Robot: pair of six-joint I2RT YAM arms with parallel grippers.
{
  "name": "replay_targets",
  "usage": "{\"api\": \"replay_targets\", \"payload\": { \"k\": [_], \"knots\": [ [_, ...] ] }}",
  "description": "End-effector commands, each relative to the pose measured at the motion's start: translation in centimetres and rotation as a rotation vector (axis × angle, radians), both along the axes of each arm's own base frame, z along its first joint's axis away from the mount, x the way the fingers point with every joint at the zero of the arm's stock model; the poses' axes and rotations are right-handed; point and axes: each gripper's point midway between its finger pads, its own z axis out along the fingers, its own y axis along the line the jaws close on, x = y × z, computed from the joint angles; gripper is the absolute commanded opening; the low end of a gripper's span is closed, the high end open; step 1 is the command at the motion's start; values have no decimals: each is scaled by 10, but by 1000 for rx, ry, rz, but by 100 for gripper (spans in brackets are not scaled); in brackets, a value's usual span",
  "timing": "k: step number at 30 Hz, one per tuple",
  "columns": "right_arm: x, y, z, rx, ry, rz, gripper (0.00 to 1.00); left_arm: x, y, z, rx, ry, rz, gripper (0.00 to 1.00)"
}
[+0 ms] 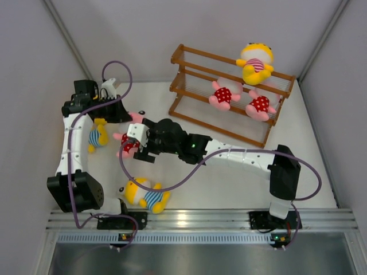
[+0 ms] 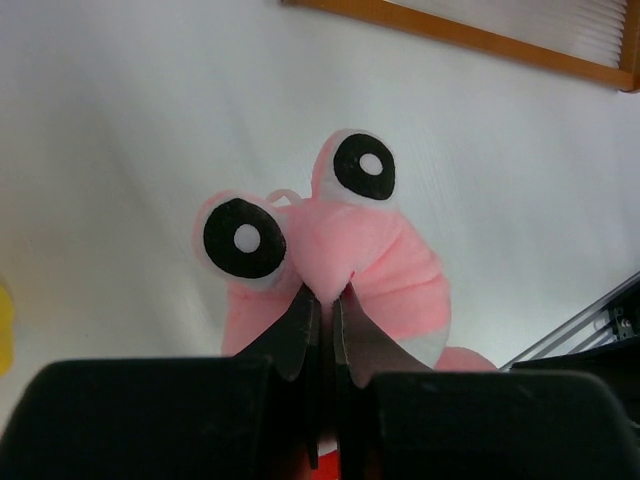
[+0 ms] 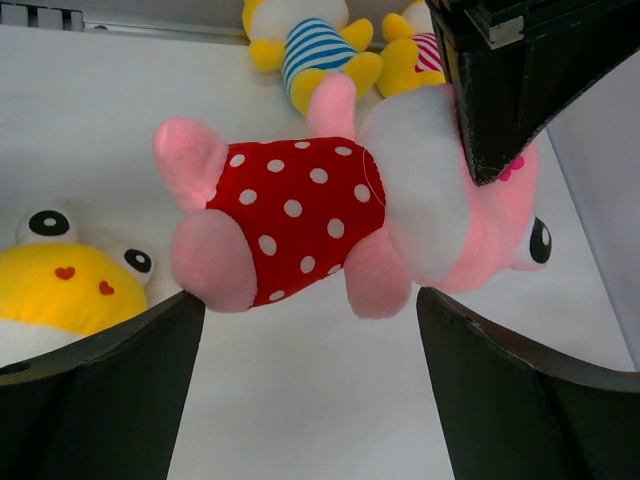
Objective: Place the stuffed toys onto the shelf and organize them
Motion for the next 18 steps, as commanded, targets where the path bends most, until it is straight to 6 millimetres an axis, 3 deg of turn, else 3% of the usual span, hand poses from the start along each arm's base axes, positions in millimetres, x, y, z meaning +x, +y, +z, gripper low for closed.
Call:
{"api": "replay_targets", "payload": {
  "k": [1,11,18],
  "knots": [
    [-6,21,13,51,-19,41,87,-5,-9,19,-40,-39,-19,0],
    [-28,33,4,8,-6,131,84,2,-7,15,-35,-28,-17,0],
    [-13,41,4,9,-24,52,82,2,-7,15,-34,-31,-20,0]
  ]
}}
